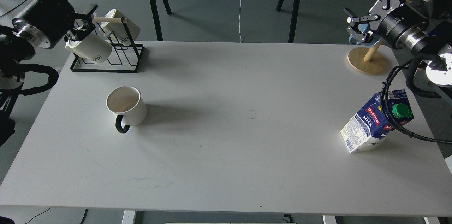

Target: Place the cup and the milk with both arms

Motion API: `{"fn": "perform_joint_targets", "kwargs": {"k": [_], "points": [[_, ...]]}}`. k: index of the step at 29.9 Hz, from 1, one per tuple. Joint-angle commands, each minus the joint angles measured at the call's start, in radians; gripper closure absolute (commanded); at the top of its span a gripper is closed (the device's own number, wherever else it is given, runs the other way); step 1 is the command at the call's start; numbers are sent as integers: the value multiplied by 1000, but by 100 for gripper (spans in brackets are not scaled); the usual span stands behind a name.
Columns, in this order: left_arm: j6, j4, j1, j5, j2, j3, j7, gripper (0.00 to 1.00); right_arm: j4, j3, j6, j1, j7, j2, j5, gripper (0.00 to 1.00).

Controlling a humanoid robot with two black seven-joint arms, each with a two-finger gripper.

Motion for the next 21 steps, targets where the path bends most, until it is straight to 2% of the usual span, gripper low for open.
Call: {"fn": "perform_joint_targets", "kwargs": {"k": [1,5,12,21], "points": [[-1,0,0,2,0,3,-5,0,0,6,16,0,1,13,3,1],[0,0,-2,0,0,-11,-28,0,-9,9,32,-3,13,27,0,1],[-3,20,-28,-6,0,-13,-28,0,-12,12,46,-7,10,29,-1,1],[-36,18,-36,-6,8,-13,-14,0,57,12,36,-9,5,-8,-1,1]]}}
